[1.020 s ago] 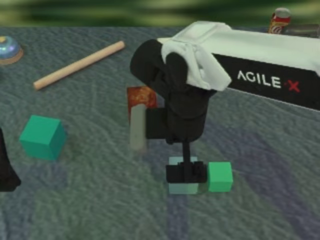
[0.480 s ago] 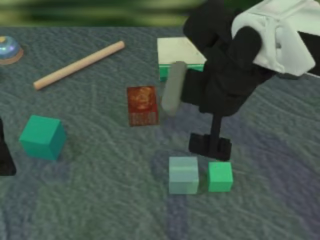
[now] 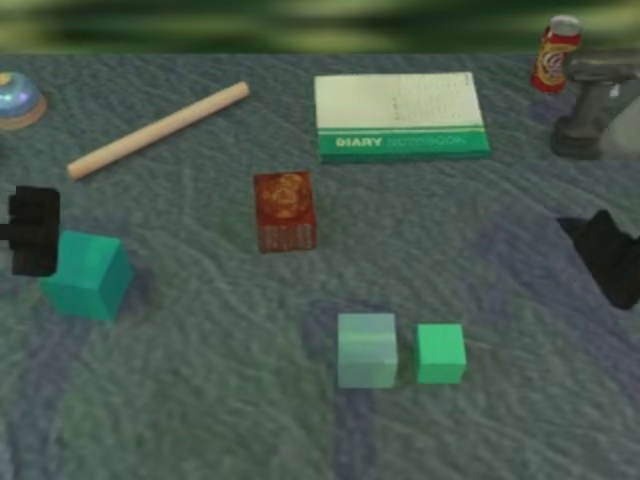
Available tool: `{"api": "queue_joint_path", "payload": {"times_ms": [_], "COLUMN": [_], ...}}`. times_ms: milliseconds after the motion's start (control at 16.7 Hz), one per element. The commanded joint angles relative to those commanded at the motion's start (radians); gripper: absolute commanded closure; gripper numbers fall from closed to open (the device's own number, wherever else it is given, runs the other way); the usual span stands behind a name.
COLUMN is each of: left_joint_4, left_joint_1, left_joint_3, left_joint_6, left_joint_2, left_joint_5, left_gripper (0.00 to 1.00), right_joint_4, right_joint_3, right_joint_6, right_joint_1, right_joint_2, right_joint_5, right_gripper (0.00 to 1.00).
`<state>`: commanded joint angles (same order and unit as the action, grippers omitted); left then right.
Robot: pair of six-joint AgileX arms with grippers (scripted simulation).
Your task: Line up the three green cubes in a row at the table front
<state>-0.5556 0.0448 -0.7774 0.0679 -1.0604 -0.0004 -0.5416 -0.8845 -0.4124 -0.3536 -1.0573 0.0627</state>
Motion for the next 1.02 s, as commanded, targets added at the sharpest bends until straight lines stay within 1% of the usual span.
{"api": "queue_joint_path", "payload": {"times_ms": [300, 540, 780, 1020], "left_joint_4": [-0.246, -0.394, -0.480, -0.498], "left_joint_1": [0.020, 0.032, 0.039, 0.041], "left_joint_3": [-0.329, -0.542, -0.681, -0.711], "left_joint_6": [0.030, 0.047, 0.058, 0.060], "left_joint_2": [-0.455, -0.741, -0.910, -0.945], "left_joint_5": [-0.001, -0.001, 0.001, 0.002], "left_gripper": [0.00, 0.00, 0.00, 0.00], "right_joint_4": [0.245, 0.407, 0.518, 0.542], "right_joint_3": [0.435, 0.698, 0.854, 0.885], "right_joint_6": [0.199, 0.320, 0.396, 0.412], "right_joint_1": [0.177, 0.276, 0.333, 0.344], "right_joint_2": [0.517, 0.822, 1.017, 1.057], "right_joint_5": [-0.010, -0.034, -0.057, -0.063], "right_gripper": [0.00, 0.00, 0.00, 0.00]}}
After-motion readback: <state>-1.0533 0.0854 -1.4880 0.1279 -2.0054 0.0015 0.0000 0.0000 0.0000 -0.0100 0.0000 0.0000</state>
